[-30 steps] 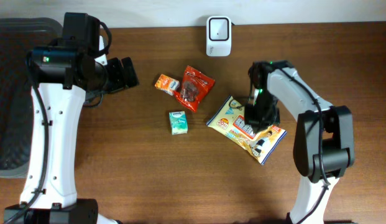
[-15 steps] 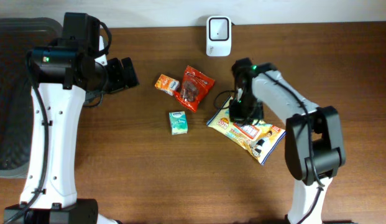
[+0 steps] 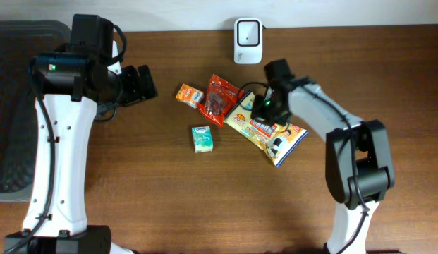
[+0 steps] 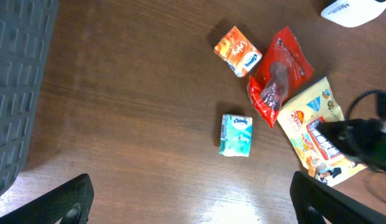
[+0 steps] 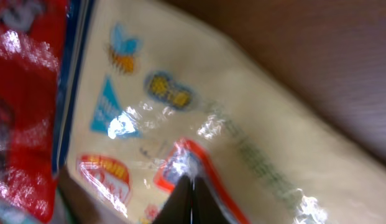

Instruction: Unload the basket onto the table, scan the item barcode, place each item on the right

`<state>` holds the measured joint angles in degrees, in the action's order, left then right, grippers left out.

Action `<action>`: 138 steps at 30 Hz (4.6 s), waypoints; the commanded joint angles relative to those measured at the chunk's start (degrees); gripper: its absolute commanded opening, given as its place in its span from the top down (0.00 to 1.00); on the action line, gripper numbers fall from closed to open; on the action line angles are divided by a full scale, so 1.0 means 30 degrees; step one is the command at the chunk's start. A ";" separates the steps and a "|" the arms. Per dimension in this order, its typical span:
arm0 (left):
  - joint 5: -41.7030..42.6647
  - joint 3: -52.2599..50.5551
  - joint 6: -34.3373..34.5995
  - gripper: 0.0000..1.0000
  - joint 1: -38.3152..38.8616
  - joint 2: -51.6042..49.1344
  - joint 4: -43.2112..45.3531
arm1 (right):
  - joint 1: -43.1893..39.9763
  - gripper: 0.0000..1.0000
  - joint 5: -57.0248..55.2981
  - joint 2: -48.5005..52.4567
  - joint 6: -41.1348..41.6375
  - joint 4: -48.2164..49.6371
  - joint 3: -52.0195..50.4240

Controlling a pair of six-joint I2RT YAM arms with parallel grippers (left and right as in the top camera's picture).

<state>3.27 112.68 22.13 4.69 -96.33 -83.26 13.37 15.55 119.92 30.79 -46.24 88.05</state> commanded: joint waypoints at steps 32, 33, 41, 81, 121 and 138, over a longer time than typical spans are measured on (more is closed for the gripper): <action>0.0189 0.0000 0.0175 0.01 -0.0029 -0.0066 0.0036 | -0.1137 0.96 0.1552 -0.0459 -0.5187 -0.8153 0.2302; 0.0189 0.0000 0.0175 0.01 -0.0029 -0.0066 0.0036 | -0.0816 0.96 0.1705 -0.0452 -0.5180 -0.7512 0.2113; 0.0189 0.0000 0.0182 0.01 -0.0029 -0.0066 0.0036 | 0.1078 0.96 -0.2346 -0.0386 -0.2514 -0.4692 -0.0809; 0.0138 0.0000 0.0175 0.01 -0.0029 -0.0066 0.0036 | -0.1020 0.96 -0.4357 -0.0532 -0.3315 -1.1060 0.4983; 0.4911 -0.1719 -0.2433 0.00 0.2302 -0.0182 0.2776 | -0.1588 0.01 -0.5712 -0.0517 -0.2958 -0.8714 0.8495; 0.6142 -0.7104 -0.2433 0.09 0.6812 -0.4932 0.9996 | -0.1588 0.01 -0.5719 -0.0517 -0.2958 -0.8714 0.8495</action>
<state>17.76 92.03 15.64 24.71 -106.00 -55.68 8.69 -0.64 119.50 21.26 -72.53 112.53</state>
